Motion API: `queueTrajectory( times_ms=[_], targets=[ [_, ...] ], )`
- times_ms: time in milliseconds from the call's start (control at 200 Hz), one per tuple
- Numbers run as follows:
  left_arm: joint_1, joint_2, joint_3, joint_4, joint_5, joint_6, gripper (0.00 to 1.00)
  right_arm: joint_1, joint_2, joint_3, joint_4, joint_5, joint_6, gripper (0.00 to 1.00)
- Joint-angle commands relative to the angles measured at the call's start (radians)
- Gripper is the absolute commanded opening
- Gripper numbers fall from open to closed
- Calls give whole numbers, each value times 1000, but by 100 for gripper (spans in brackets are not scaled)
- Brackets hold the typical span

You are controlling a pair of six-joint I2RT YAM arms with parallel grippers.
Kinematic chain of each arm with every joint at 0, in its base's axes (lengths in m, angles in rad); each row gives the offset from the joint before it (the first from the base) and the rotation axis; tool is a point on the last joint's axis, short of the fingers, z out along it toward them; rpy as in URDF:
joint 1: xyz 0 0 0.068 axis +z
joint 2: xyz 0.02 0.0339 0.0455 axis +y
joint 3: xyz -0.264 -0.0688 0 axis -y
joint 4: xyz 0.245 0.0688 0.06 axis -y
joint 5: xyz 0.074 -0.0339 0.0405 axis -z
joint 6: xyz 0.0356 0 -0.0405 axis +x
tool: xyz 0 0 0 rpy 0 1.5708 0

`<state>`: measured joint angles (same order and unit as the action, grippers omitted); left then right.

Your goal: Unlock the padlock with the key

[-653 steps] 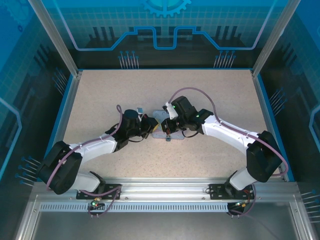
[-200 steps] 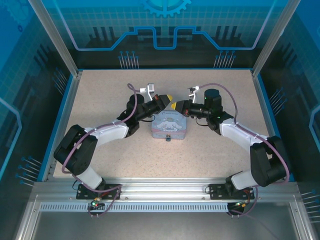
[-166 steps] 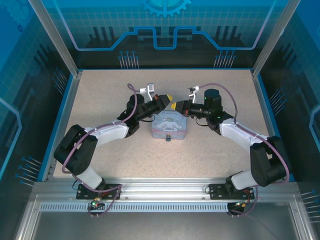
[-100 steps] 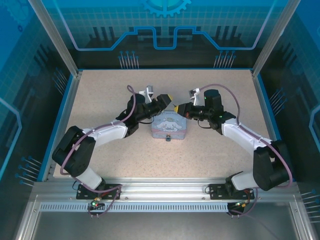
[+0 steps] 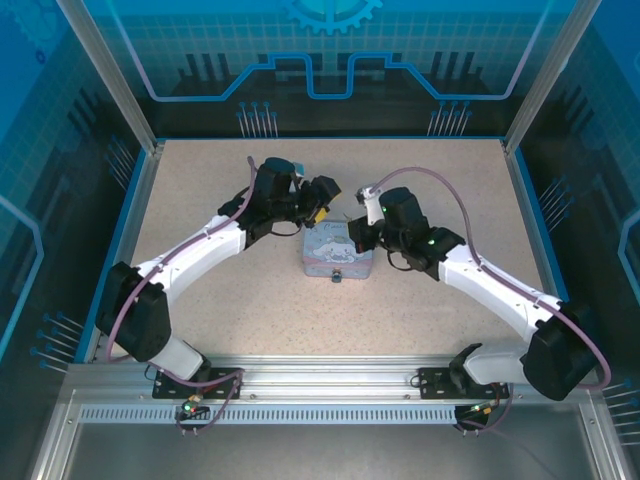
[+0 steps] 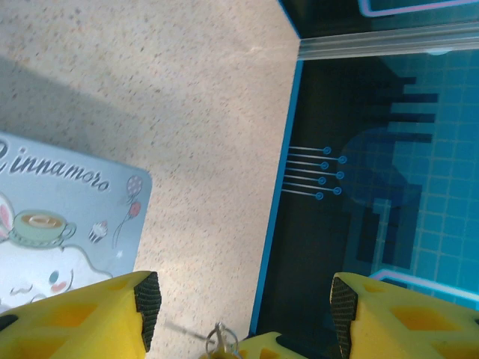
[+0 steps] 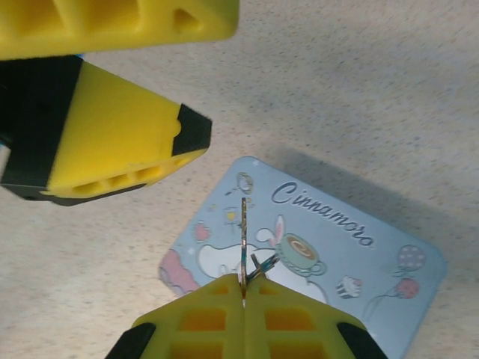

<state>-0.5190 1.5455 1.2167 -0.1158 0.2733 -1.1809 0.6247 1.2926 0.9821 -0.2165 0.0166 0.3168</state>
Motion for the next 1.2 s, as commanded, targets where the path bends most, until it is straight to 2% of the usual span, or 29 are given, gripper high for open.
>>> queueTrajectory(
  times_ms=[0,255,770,1196],
  targets=[
    [-1,19,46,-132,44,-44,64,35,-35,5,3,179,-120,0],
    [-17,24,43,-117,41,-86,63,49,-42,-20,72,157,-137,0],
    [-39,77,79,-65,33,-126,63,82,11,17,69,134,-139,0],
    [-50,88,63,-33,40,-133,41,86,44,31,68,138,-137,0]
  ],
)
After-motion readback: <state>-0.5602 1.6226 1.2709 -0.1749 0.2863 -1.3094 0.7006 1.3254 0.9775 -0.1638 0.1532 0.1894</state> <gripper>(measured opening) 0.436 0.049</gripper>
